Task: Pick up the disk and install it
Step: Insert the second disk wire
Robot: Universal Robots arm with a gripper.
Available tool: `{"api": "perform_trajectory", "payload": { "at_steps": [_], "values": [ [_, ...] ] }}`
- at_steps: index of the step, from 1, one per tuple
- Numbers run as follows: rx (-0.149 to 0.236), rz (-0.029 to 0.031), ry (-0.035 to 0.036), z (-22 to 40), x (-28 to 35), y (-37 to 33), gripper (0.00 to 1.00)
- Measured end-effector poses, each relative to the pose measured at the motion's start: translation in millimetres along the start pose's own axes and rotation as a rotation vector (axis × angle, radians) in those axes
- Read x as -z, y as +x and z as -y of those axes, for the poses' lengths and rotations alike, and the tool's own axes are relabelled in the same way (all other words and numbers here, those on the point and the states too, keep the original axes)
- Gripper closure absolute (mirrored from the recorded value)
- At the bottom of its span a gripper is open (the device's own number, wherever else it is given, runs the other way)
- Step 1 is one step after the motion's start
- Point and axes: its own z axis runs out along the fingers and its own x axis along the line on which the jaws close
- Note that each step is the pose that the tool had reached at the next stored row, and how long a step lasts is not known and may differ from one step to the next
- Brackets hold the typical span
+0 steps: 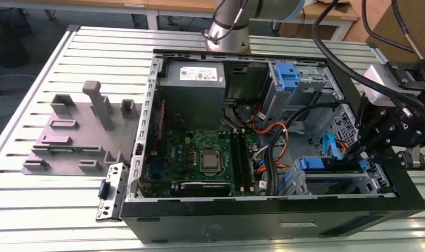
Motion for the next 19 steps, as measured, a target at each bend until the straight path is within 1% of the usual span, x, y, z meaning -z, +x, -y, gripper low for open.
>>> {"api": "perform_trajectory", "payload": {
  "at_steps": [2, 5, 10, 13, 19],
  "values": [
    [0.0, -0.0003, 0.0016, -1.3, 0.1, 0.0, 0.84],
    [0.0, -0.0001, 0.0069, -4.7, -0.1, 0.1, 0.84],
    [0.0, 0.0, 0.0111, -7.7, -0.4, 0.2, 0.84],
    [0.001, 0.0, 0.0124, -8.5, -0.7, 0.3, 0.84],
    [0.001, 0.0, 0.0128, -8.6, -1.7, 0.7, 0.84]
  ]
}}
